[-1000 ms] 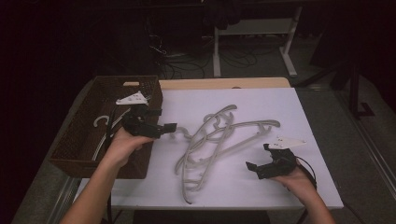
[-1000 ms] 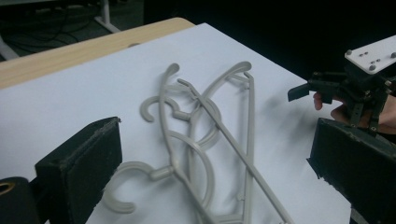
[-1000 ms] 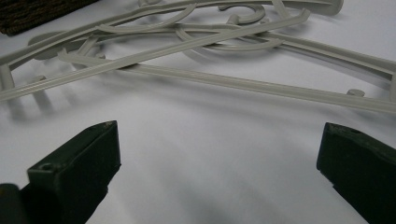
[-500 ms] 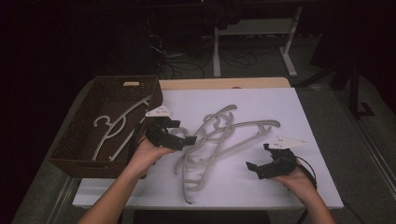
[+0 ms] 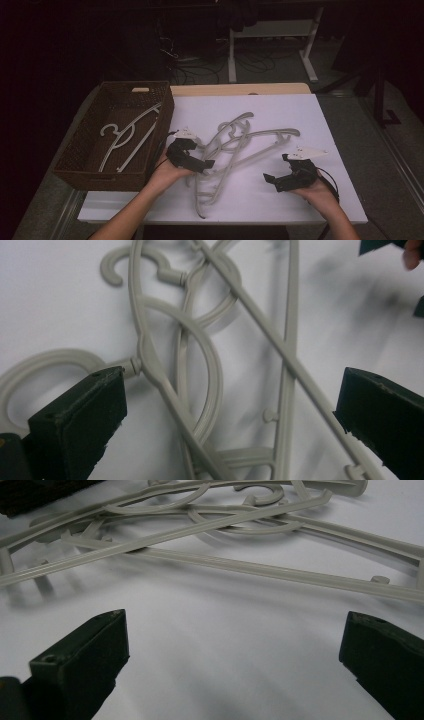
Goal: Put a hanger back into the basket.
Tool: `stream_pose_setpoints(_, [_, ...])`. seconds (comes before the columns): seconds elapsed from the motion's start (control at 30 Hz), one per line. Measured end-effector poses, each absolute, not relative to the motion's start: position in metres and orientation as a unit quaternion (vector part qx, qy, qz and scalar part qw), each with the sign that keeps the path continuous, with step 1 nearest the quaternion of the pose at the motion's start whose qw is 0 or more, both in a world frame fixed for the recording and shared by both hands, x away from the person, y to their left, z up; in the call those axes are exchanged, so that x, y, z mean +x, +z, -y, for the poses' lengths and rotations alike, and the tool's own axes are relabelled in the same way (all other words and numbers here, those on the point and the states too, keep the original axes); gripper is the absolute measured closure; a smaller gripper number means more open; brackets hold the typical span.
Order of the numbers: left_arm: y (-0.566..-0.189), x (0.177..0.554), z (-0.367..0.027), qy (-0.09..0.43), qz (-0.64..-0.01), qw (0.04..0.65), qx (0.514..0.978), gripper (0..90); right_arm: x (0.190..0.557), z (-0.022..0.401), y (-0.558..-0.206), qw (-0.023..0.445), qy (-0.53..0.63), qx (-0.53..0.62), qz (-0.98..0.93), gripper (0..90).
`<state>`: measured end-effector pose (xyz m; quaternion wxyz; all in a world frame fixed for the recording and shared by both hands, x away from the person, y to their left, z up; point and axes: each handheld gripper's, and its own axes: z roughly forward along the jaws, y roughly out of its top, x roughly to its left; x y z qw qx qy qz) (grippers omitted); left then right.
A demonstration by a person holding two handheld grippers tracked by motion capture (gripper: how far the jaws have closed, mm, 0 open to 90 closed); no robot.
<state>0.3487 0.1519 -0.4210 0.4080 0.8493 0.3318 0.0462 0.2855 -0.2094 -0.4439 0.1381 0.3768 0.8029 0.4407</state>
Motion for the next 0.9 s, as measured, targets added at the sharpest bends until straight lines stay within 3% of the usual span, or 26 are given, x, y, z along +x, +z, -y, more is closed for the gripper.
stream_pose_setpoints(0.4, [-0.446,0.357,-0.149,0.049,-0.345,0.356,0.867,0.8,0.286,0.208,-0.444,0.139,0.439,0.376,-0.804,0.0])
stream_pose_setpoints(0.6, [-0.452,0.358,-0.147,0.055,-0.344,0.340,0.874,7.4,0.286,0.208,-0.445,0.139,0.438,0.378,-0.804,0.0])
stream_pose_setpoints(0.9, [-0.453,0.358,-0.144,0.090,-0.337,0.319,0.881,25.7,0.286,0.208,-0.445,0.139,0.438,0.377,-0.804,0.0])
